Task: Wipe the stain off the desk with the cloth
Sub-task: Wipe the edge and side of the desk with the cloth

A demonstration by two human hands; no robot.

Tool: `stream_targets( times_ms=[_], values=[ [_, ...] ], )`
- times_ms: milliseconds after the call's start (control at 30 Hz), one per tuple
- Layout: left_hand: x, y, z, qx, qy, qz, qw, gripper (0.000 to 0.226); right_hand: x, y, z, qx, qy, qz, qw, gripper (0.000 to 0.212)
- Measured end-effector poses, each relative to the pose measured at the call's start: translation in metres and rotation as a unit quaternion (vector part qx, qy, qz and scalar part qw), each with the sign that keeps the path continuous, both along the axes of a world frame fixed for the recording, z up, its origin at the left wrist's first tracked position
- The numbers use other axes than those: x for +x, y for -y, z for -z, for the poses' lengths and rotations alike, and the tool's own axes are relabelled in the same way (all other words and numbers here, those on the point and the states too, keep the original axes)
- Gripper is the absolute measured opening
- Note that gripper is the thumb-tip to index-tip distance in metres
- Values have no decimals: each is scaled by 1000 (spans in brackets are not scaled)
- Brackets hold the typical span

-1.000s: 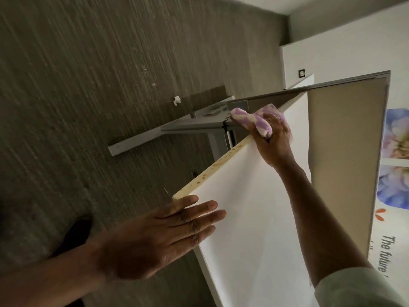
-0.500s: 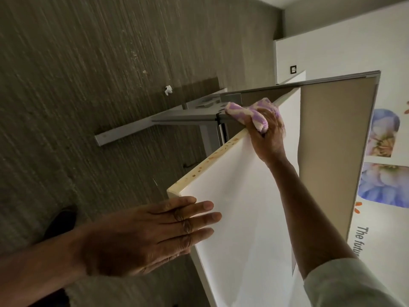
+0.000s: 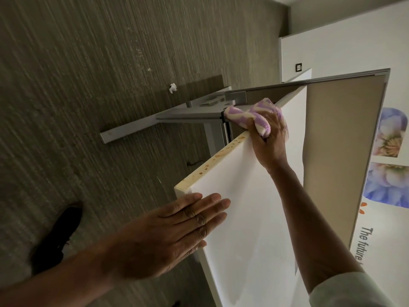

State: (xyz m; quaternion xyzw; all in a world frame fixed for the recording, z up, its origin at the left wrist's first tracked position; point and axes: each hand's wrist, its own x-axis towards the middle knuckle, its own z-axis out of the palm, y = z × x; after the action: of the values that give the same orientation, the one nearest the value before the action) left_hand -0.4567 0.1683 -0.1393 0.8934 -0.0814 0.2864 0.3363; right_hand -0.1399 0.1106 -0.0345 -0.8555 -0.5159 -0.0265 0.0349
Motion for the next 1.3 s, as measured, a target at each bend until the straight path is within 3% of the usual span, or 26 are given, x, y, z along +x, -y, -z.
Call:
stream_targets(
  times_ms=[167,367,600,900,1133,1233,1300],
  values=[
    [-1,0,-5,16,-12,-17,1000,58,-17,0,2,5,-27,16,1000,14],
    [-2,0,-9,22,-21,-25,999,61,-35,-3,2,-6,-52,35,998,33],
    [0,16,-12,-22,-45,-64,997,66,-51,-1,4,14,-64,24,998,24],
    [-2,20,-16,-45,-62,-78,994,71,-73,-4,2,-11,-86,31,996,29],
    [-2,18,-14,-98,-33,-47,994,71,-96,-3,3,1,-104,16,994,39],
    [0,18,-12,-128,-20,-34,991,72,-107,-4,2,0,-113,9,994,27],
    [-6,18,-12,-139,-18,-41,989,73,-122,-8,2,-11,-125,5,992,31]
  ],
)
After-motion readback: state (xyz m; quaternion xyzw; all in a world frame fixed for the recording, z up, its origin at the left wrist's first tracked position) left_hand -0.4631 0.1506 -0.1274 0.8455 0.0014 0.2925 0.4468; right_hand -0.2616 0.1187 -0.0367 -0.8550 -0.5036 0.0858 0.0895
